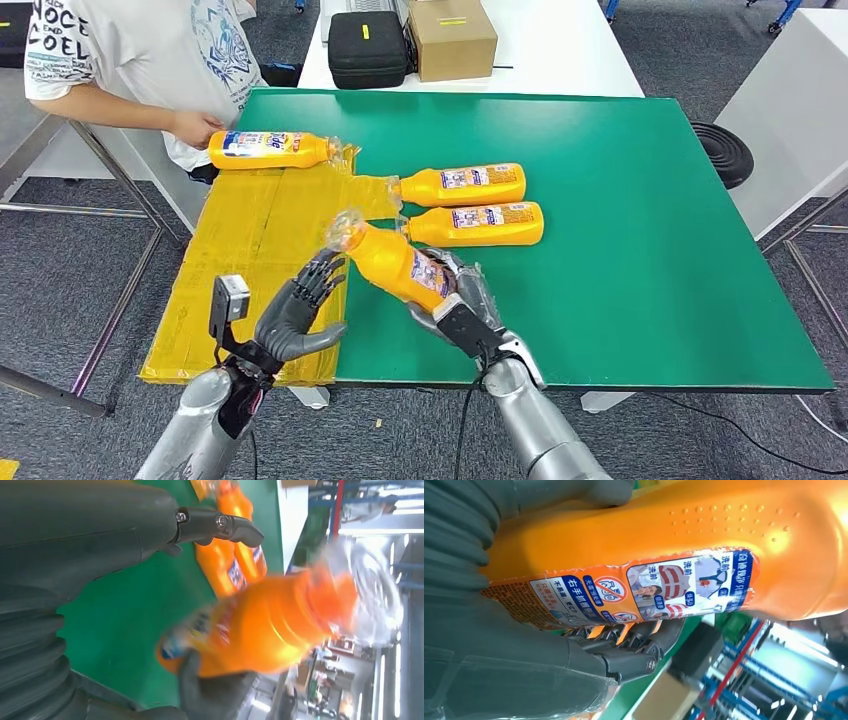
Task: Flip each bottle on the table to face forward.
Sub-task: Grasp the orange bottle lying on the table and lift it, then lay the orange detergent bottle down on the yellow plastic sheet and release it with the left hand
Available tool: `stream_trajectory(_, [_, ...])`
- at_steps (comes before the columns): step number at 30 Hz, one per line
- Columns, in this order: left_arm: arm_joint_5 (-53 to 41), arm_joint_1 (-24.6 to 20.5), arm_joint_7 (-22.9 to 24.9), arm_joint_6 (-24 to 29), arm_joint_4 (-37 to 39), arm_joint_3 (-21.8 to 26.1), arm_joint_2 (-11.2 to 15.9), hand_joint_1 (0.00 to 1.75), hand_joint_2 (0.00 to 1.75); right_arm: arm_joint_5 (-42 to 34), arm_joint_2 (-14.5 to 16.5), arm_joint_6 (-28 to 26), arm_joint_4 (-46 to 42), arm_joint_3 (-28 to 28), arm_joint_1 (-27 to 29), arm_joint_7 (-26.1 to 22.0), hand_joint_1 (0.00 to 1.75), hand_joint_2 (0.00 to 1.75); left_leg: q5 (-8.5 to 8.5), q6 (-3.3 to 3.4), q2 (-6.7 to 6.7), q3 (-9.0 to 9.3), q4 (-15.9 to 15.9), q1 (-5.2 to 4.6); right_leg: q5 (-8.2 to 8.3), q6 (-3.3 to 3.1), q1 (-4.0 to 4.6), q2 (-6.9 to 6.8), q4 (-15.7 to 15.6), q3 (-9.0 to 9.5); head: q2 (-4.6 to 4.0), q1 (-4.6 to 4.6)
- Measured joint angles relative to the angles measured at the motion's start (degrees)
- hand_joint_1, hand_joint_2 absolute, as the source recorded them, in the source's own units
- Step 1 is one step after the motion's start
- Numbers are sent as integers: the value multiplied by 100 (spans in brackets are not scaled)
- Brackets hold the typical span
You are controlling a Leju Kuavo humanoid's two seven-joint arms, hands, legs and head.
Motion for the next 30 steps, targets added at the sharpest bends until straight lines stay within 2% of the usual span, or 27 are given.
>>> stream_trajectory(6, [213,-175,84,73,205,-278,-103,0,175,-30,210,6,315,327,-73,-1,175,175,0,0,1,0,0,1,0,0,1,0,1,-1,0,0])
stream_trajectory(14, [334,-283,120,122,513,-431,-129,0,175,-127,330,29,527,668,-103,-10,175,175,0,0,0,-2,0,0,0,0,0,0,0,-4,0,1])
stream_trajectory(30, [1075,-442,136,92,982,-439,-303,0,175,-484,380,235,820,1113,-131,-13,175,175,0,0,1,-4,0,1,0,0,0,1,0,-6,0,0])
